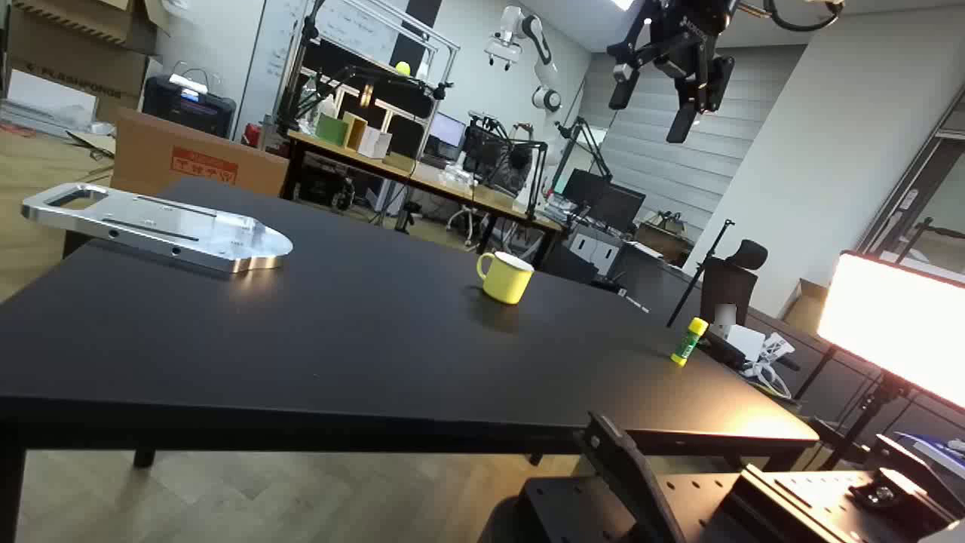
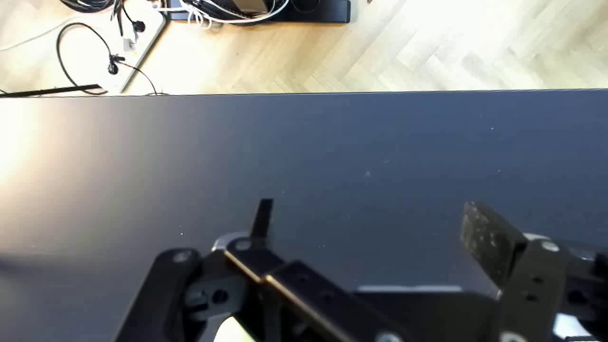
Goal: Pick up the object and put it in the cup
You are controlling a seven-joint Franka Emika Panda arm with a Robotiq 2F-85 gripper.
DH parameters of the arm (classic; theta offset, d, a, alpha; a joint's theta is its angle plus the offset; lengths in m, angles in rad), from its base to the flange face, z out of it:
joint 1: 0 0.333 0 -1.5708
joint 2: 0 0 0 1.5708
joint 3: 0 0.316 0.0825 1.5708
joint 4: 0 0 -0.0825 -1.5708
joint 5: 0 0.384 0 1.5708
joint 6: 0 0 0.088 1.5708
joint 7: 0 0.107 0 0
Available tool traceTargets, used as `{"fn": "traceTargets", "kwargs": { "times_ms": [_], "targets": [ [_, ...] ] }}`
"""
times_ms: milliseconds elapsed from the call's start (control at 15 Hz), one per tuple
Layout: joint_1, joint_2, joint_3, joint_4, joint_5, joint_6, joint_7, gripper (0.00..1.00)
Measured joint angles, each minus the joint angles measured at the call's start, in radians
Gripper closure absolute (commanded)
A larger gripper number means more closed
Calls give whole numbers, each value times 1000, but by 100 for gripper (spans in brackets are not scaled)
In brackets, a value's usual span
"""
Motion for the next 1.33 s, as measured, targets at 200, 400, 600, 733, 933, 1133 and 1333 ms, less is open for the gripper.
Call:
{"fn": "traceTargets", "kwargs": {
  "times_ms": [200, 400, 600, 733, 933, 1133, 1333],
  "targets": [
    [0, 0, 0, 0, 0, 1, 0, 0],
    [0, 0, 0, 0, 0, 1, -1, 0],
    [0, 0, 0, 0, 0, 1, -1, 0],
    [-2, 1, -9, 0, -26, 19, -7, 0],
    [-40, 5, -62, 0, -107, 74, -51, 0],
    [-108, 31, -158, 12, -152, 153, -164, 0],
    [-176, 100, -268, 63, -159, 230, -298, 0]
  ]
}}
